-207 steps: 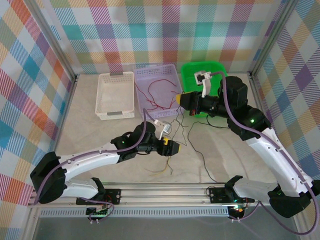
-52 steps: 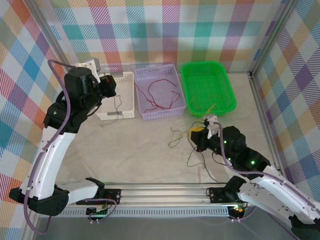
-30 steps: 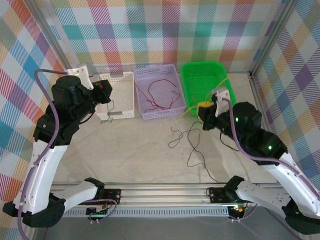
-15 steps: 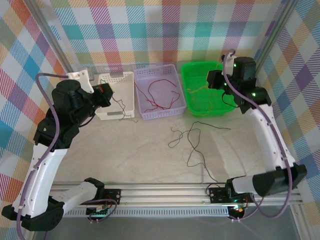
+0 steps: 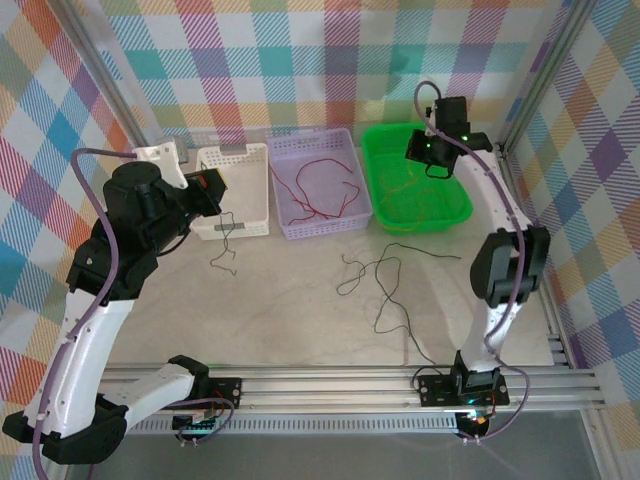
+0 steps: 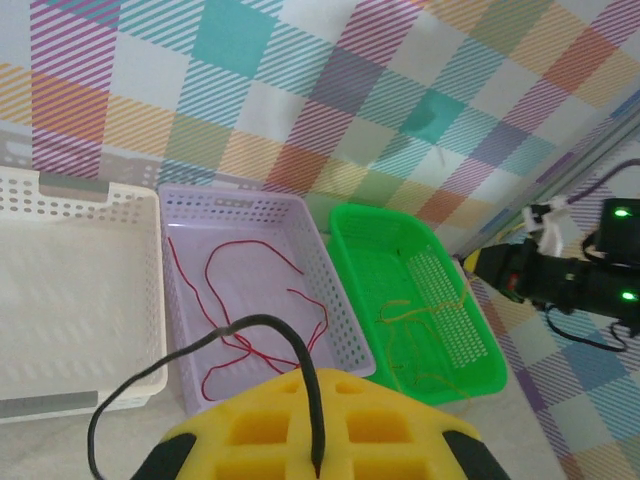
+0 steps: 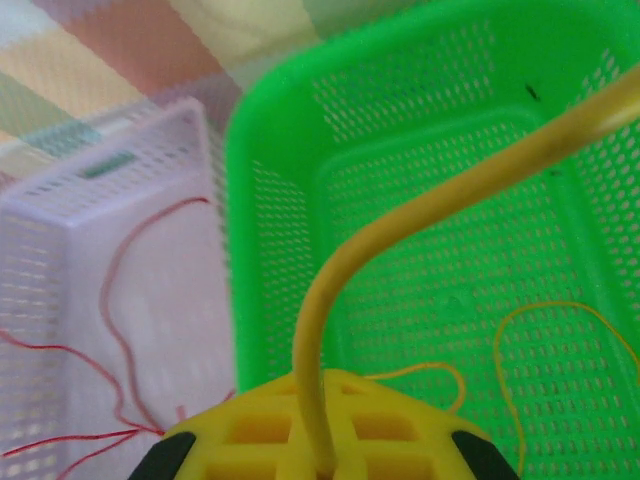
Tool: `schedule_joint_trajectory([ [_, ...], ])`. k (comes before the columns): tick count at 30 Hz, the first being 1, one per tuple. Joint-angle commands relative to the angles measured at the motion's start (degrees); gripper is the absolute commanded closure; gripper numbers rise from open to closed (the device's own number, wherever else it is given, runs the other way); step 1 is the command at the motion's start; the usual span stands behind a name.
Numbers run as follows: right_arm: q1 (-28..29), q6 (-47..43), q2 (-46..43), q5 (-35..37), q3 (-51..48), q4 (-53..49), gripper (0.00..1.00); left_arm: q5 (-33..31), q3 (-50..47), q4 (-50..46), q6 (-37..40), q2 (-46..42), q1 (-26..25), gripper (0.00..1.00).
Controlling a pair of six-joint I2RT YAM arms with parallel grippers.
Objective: Untangle the cables
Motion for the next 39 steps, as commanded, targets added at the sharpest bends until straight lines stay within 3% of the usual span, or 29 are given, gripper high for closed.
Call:
schedule_joint_trajectory([
  [1, -0.1, -1.7, 5.7, 2.7, 5.2, -7.4, 1.0, 0.8, -0.7, 2.1, 0.7, -1.0, 0.8, 1.0],
  [8, 0.0, -1.2, 13.2, 0.4, 6.4, -10.9, 1.0, 0.9, -1.7, 2.8, 0.8, -0.8, 0.7, 1.0],
  [18, 0.0, -4.1, 29.9, -1.4, 29.1, -31.8, 0.99, 0.7, -2.7, 3.3, 0.7, -1.1, 0.7, 1.0],
  [24, 0.0, -3.6, 28.7, -1.7, 31.8, -33.3, 0.84, 0.9, -3.3, 3.3, 0.6, -1.3, 0.7, 1.0],
  [29, 0.0, -4.1, 28.0, -1.9, 34.2, -35.6, 0.61, 0.7, -3.6, 3.3, 0.6, -1.5, 0.7, 1.0],
  [39, 0.0, -3.9, 21.5, -2.7, 36.8, -37.4, 0.42, 0.9, -3.2, 2.9, 0.6, -1.9, 0.7, 1.0],
])
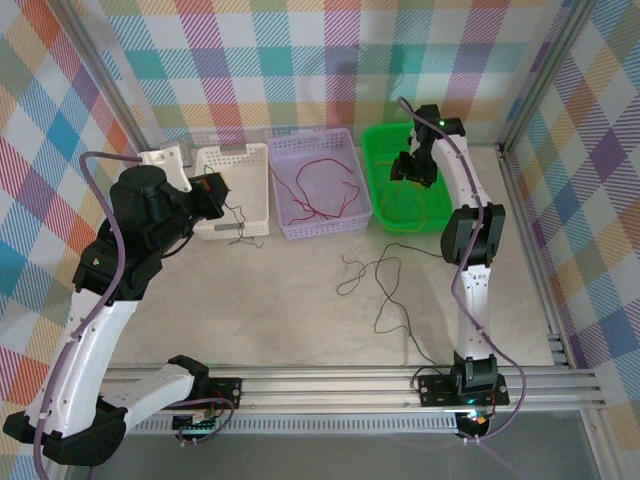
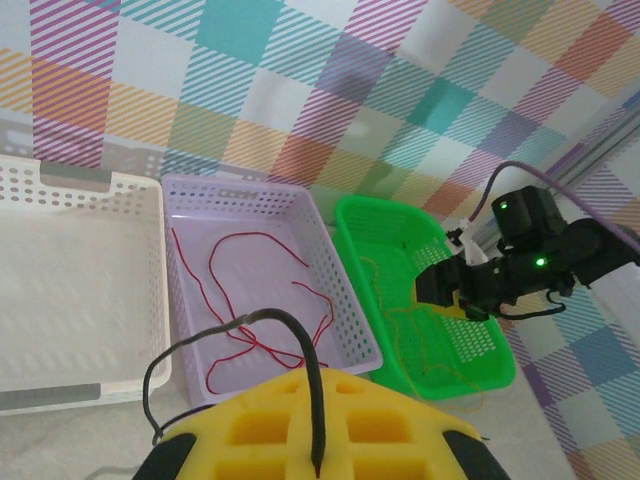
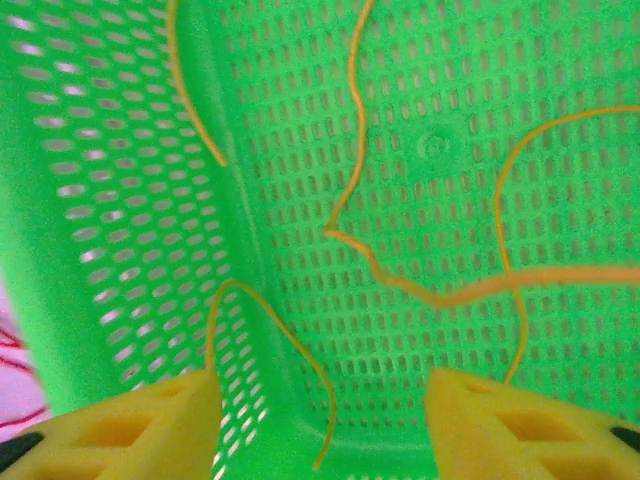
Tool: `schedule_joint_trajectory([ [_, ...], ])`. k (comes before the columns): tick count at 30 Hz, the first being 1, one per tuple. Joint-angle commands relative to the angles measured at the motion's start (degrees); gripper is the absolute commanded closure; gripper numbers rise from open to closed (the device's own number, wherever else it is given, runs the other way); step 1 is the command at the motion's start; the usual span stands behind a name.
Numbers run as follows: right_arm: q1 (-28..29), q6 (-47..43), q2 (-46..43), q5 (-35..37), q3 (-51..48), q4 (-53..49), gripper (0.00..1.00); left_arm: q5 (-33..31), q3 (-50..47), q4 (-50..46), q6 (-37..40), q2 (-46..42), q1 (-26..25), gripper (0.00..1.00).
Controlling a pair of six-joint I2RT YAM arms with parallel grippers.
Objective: Untangle the cables
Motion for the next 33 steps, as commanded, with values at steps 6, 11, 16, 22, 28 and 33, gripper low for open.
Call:
schedule_joint_trajectory([
  [6, 0.2, -0.4, -14.4, -2.1, -7.0, -1.0, 0.38, 0.6, -0.2, 1.2, 0.6, -1.6, 0.8, 1.0],
  [11, 0.6, -1.4, -27.7, -2.2, -31.5, 9.9, 0.33, 0.1, -0.9, 1.5, 0.9, -2.1, 0.7, 1.0],
  [16, 0.6, 0.7, -37.2, -3.9, -48.9, 18.0, 0.32, 0.2, -1.7, 2.1, 0.9, -2.2, 0.7, 1.0],
  [22, 0.7, 3.7, -43.6, -7.8, -62.5, 26.5, 0.33, 0.1, -2.5, 2.3, 0.9, -2.4, 0.7, 1.0],
  [28, 0.7, 4.6, -41.1, -10.0, -62.8, 28.2, 0.47, 0.3, -2.5, 2.5, 0.8, -2.3, 0.7, 1.0],
  [33, 0.7, 4.6, -38.9, -8.9, -60.9, 28.3, 0.62, -0.4, -2.7, 2.2, 1.2, -2.4, 0.7, 1.0],
])
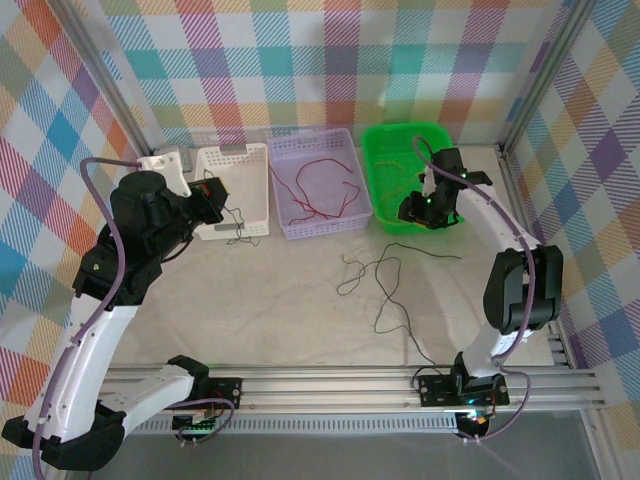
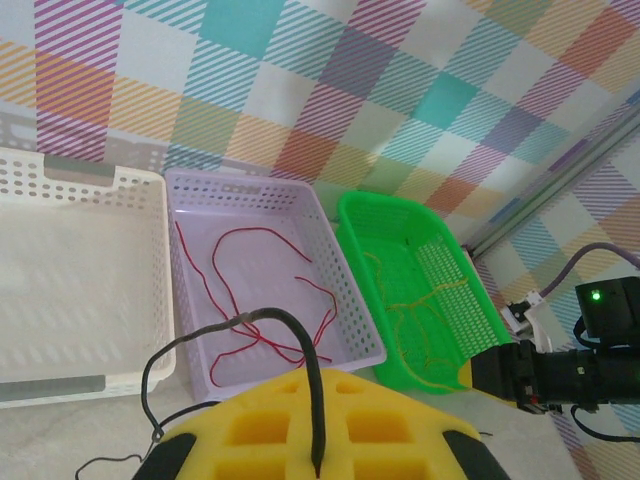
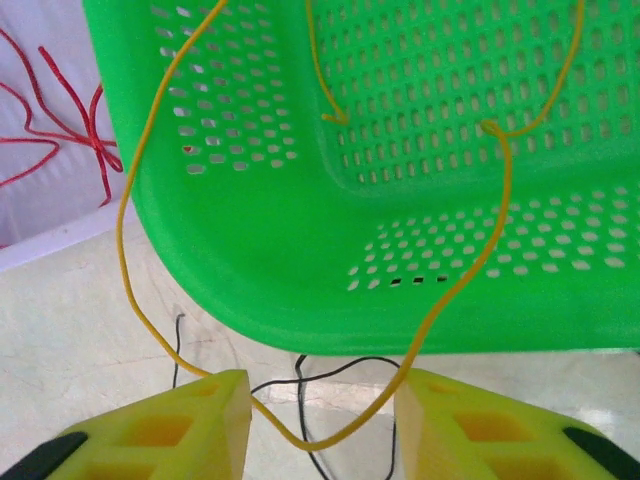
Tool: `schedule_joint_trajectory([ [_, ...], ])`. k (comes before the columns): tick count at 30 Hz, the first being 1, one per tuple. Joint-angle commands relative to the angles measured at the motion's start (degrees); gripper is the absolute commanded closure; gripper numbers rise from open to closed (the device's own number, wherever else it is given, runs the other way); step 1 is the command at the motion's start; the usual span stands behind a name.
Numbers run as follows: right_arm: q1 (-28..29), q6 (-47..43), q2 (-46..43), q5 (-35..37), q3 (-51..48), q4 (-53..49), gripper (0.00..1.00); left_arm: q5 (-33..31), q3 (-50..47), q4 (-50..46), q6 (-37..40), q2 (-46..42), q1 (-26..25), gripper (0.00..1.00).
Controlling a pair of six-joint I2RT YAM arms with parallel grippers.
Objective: Untangle the cables
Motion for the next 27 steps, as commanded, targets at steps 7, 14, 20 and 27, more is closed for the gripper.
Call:
schedule_joint_trajectory([
  [7, 0.2, 0.0, 7.0, -0.8, 7.1, -0.5, 0.75, -0.3, -0.5, 1.9, 1.2, -0.6, 0.7, 1.0],
  [14, -0.1, 0.0, 12.2, -1.1, 12.2, -2.0, 0.82, -0.5, -0.7, 2.1, 1.3, -0.4, 0.7, 1.0],
  [20, -0.7, 0.6, 16.3, -1.2, 15.4, -2.1, 0.86, -0.5, -1.0, 2.2, 1.4, -0.1, 0.7, 1.0],
  [27, -1.3, 1.3, 21.0, -0.4, 19.8, -2.2, 0.91, -0.3, -0.9, 2.5, 1.3, 0.4, 0.7, 1.0],
])
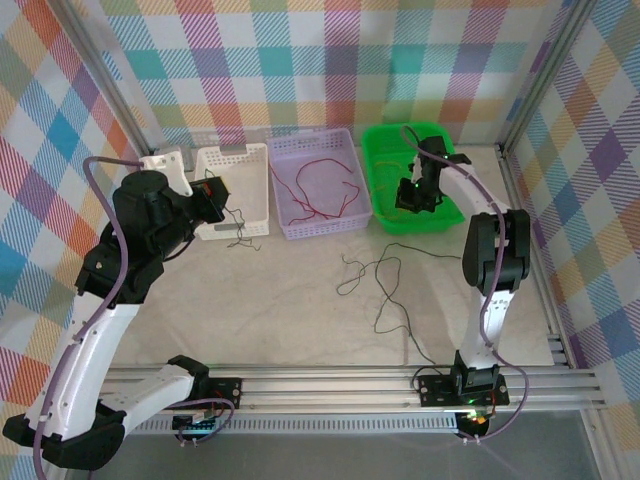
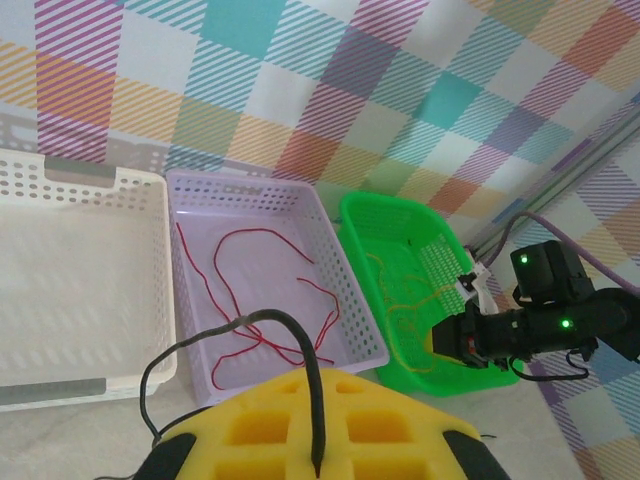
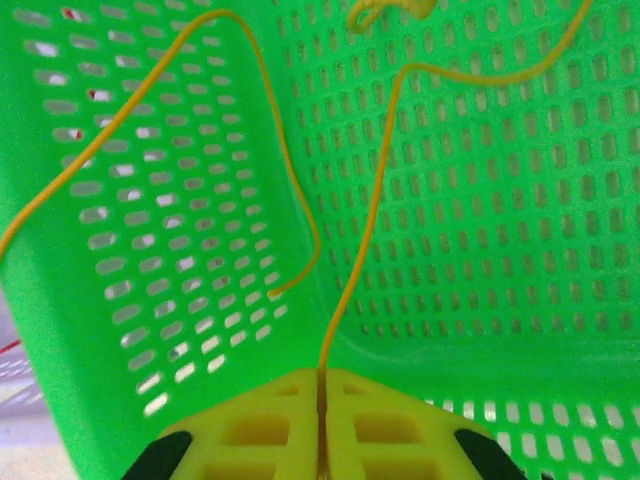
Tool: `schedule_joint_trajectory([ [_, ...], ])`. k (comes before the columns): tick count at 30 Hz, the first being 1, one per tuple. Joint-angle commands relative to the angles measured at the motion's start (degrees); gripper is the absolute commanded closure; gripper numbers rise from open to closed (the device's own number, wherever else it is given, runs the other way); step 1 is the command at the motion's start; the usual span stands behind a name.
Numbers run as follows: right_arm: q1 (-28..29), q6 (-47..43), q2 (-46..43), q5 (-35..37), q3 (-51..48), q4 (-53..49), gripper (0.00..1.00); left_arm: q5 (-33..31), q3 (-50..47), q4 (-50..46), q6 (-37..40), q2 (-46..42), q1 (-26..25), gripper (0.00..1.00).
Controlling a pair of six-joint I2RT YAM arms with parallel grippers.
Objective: Untangle the cables
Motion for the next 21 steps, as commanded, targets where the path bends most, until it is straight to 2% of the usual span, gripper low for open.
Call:
schedule_joint_trajectory([
  [1, -0.8, 1.0, 2.2, -0.3, 3.1, -1.1, 0.92, -0.3, -0.3, 1.6, 1.0, 0.0, 0.7, 1.0],
  [9, -2.6, 0.7, 7.9, 2.9, 9.5, -3.2, 1.0, -0.4, -0.1, 1.4, 1.2, 0.4, 0.7, 1.0],
  [21, -4.8, -1.6, 15.9, 11.5, 22.8, -8.6, 1.0, -0.5, -0.2, 1.5, 1.3, 1.2, 0.7, 1.0],
])
